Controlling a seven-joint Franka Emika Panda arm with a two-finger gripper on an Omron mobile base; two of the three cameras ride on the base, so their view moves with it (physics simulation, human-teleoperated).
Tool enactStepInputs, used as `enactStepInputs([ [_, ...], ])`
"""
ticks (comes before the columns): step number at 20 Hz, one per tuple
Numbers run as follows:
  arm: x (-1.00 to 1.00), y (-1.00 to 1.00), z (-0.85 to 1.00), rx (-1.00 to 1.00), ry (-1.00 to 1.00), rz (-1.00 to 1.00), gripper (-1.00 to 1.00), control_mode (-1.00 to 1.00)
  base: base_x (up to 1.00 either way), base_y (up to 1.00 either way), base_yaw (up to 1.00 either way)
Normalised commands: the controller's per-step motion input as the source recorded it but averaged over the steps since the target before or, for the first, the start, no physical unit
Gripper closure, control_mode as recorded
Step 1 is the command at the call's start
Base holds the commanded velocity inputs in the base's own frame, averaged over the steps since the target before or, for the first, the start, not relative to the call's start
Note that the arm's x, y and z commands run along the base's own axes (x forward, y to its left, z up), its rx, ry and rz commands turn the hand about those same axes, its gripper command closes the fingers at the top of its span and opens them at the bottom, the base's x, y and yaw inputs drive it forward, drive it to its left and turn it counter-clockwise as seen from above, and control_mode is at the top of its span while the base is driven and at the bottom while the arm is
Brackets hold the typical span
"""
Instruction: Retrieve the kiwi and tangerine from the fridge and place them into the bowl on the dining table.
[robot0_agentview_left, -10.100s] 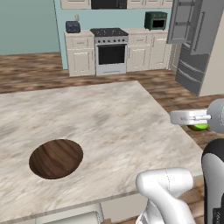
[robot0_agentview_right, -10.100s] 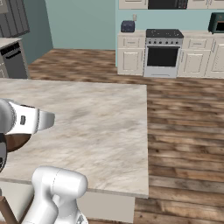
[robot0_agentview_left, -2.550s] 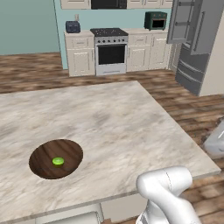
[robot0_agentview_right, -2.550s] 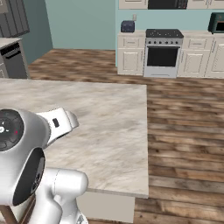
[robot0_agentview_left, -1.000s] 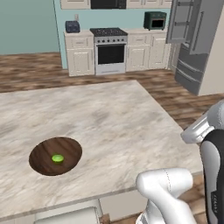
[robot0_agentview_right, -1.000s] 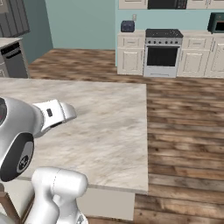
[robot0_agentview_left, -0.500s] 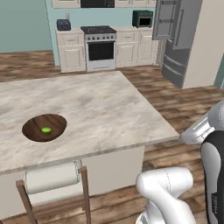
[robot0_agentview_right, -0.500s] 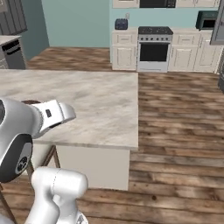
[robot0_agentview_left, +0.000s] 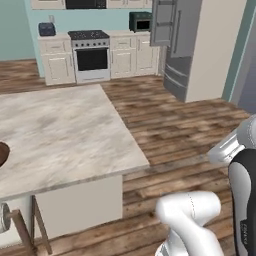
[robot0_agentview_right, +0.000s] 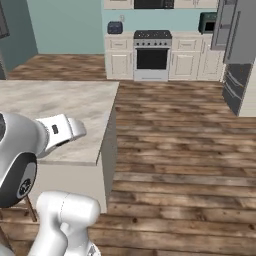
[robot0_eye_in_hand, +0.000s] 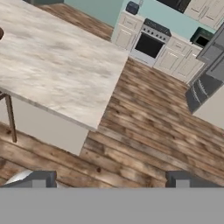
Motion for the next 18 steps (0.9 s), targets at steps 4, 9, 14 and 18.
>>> enactStepInputs([
  [4,0.00,0.00,0.00,0.00,0.00,0.00,-1.00,1.00,0.28,-1.00,-0.02],
  [9,0.00,0.00,0.00,0.00,0.00,0.00,-1.00,1.00,0.34,-1.00,-0.02],
  [14,0.00,0.00,0.00,0.00,0.00,0.00,-1.00,1.00,0.52,-1.00,-0.03],
  [18,0.00,0.00,0.00,0.00,0.00,0.00,-1.00,1.00,0.95,-0.92,-0.06],
])
